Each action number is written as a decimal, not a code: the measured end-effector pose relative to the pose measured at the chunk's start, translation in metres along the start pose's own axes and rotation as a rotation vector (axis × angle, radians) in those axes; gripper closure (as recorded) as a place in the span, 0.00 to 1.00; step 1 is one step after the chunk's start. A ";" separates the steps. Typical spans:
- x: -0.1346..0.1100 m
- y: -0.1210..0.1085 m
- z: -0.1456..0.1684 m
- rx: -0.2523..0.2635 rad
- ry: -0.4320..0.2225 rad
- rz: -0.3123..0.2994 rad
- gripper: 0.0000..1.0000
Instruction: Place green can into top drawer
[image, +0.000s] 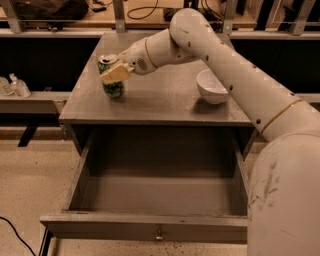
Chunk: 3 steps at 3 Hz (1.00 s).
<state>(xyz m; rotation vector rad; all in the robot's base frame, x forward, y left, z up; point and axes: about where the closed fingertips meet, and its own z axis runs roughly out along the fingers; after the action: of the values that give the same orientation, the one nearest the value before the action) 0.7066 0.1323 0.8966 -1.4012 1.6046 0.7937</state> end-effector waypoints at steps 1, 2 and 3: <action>-0.026 0.021 -0.008 -0.018 -0.078 -0.056 1.00; -0.054 0.079 -0.024 -0.049 -0.197 -0.107 1.00; -0.043 0.124 -0.068 0.040 -0.149 -0.124 1.00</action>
Offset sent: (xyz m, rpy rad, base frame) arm -0.1927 0.0239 0.0246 0.2572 -0.0669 0.1977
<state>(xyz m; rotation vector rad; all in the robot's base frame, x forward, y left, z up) 0.5736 0.1137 0.9575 -1.3659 1.3985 0.7701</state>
